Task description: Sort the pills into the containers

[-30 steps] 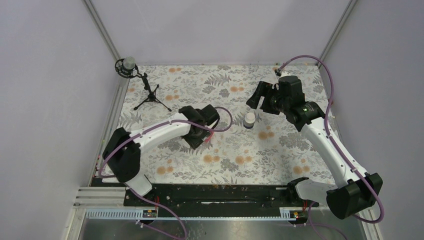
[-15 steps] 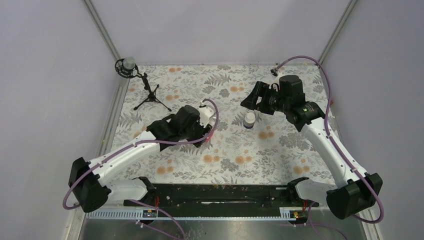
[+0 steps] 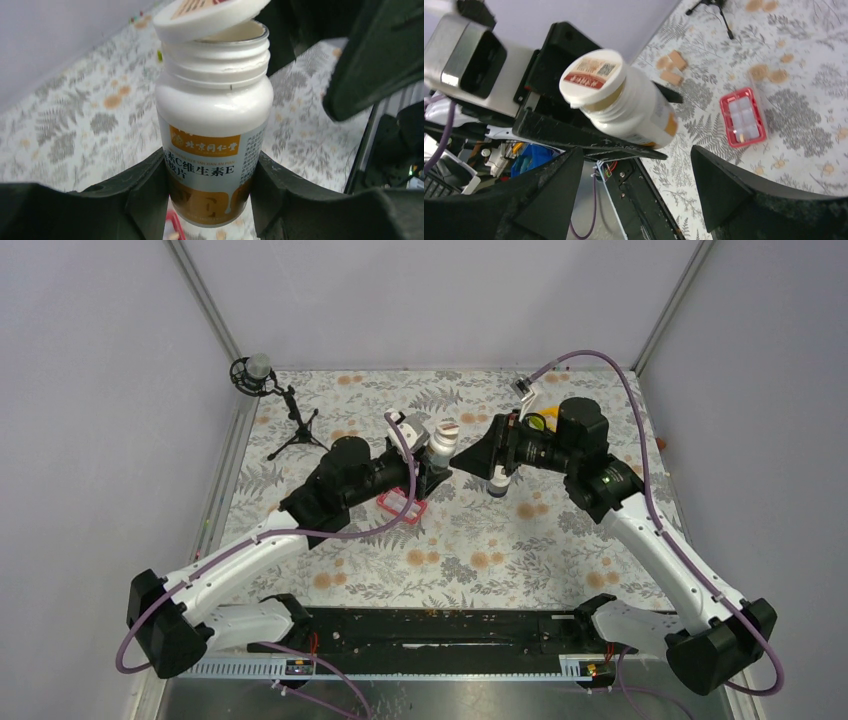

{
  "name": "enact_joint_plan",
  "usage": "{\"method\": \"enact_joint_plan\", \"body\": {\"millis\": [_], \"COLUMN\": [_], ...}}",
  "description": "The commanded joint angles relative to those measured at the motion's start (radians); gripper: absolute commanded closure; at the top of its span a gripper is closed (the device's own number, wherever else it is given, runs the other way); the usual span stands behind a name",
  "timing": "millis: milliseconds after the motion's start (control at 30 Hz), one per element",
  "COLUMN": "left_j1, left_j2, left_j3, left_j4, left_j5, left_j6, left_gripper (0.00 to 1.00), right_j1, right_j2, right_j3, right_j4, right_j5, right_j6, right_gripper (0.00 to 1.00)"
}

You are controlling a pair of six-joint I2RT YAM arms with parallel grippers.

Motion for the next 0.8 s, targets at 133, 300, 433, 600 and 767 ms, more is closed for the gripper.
{"method": "enact_joint_plan", "body": {"millis": [133,300,433,600,767], "left_j1": [0.022,0.027,0.028,0.028,0.028], "left_j2": [0.055,0.080,0.097,0.099,0.102], "left_j3": [0.061,0.085,0.111,0.112,0.117], "left_j4": [0.313,0.326,0.321,0.323,0.318], "left_j5": [0.167,0.192,0.227,0.236,0.230], "left_j6": [0.014,0.015,0.007,0.006,-0.016], "left_gripper": [1.00,1.00,0.99,0.94,0.84], "right_j1": [0.022,0.069,0.111,0.122,0.142], "right_j2": [-0.042,-0.003,0.018,0.044,0.072], "right_j3": [0.065,0.141,0.203,0.231,0.266], "right_j4": [0.100,0.017,-0.062,-0.102,-0.171], "right_j5": [0.093,0.147,0.215,0.251,0.300], "right_j6": [-0.080,-0.192,-0.263,-0.274,-0.304], "right_gripper": [0.14,0.14,0.15,0.26,0.53]}}
